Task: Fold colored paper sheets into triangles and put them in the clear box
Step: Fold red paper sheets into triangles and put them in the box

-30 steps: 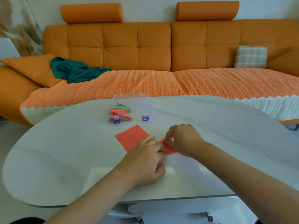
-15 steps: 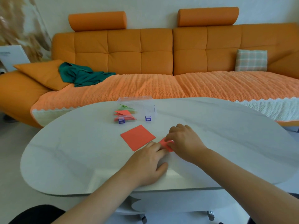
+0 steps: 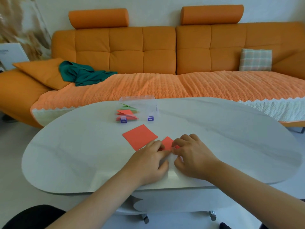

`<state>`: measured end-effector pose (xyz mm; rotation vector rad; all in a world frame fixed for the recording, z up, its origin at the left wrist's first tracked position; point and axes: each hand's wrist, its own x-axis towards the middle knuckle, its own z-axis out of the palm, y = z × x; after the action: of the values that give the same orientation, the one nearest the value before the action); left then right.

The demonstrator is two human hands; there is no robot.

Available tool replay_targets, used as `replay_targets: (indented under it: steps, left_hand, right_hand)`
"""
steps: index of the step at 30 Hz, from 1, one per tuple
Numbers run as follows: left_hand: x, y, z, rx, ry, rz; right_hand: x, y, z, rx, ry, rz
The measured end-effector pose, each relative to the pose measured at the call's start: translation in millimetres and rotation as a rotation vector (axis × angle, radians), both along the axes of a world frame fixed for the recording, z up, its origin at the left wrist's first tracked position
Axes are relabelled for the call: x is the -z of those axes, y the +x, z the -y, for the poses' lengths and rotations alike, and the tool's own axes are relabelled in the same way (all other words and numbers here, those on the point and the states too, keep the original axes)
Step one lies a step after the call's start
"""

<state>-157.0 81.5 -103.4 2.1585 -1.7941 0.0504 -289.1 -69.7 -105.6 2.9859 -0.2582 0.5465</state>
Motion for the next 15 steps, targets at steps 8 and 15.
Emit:
replay_targets:
  steps: [8,15]
  left_hand:
    - [-5.8,13.7,-14.6,-0.144,-0.009,-0.071]
    - [-9.4,21.5,-26.0,-0.187,-0.042,-0.086]
  right_hand:
    - [2.2,3.2,0.4,0.035,0.03,-0.022]
    - [3.4,-0.7,0.9,0.042,0.111,0.001]
